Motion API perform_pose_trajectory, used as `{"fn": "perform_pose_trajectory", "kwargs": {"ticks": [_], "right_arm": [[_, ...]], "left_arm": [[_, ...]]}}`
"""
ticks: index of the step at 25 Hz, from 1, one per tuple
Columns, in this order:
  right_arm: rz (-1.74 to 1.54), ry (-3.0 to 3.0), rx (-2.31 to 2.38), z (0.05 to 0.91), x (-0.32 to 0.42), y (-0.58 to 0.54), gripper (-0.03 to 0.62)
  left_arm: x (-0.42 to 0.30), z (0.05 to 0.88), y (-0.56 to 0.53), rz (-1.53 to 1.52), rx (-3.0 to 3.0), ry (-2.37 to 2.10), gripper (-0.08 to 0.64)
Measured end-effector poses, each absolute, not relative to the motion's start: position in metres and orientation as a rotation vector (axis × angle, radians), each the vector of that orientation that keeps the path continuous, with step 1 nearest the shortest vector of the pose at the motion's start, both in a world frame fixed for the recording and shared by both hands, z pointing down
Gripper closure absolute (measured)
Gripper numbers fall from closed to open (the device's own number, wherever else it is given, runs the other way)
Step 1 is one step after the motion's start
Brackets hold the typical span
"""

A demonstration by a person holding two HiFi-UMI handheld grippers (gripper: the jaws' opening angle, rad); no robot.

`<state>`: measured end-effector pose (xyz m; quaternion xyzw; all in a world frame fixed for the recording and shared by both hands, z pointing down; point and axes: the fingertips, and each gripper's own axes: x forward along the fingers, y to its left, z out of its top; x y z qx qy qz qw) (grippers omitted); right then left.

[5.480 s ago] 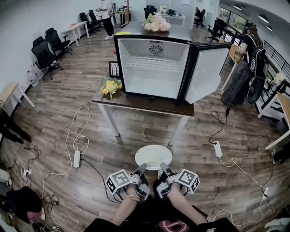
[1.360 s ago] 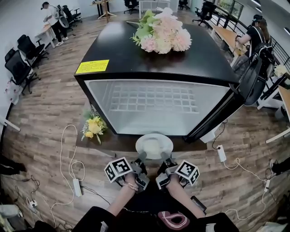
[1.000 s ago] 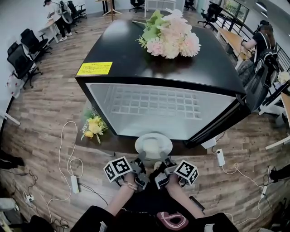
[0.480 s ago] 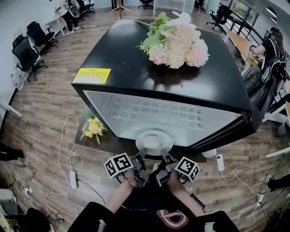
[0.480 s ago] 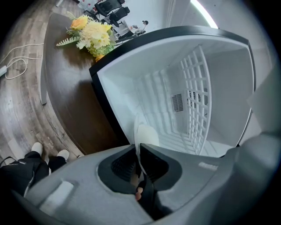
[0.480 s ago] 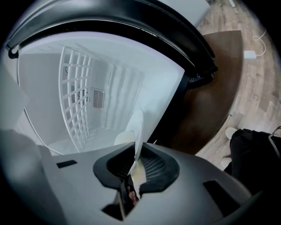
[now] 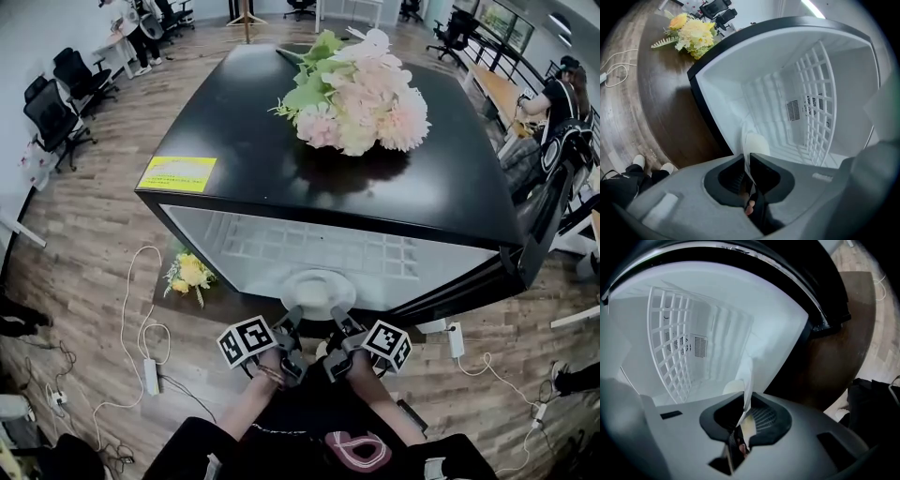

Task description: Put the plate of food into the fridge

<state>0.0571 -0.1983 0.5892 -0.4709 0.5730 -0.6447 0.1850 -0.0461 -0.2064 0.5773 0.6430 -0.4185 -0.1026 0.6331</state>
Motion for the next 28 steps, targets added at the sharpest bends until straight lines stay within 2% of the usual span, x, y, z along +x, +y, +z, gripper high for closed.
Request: {"fn": "perform_pose_trajectory", "kwargs": {"ticks": [28], "right_arm": [[-1.851, 1.625, -1.334, 0.595, 0.055, -0.243, 0.541]], "left_arm": [[-0.052, 0.587, -0.250, -0.289, 1.421, -1.045, 0.520]]}}
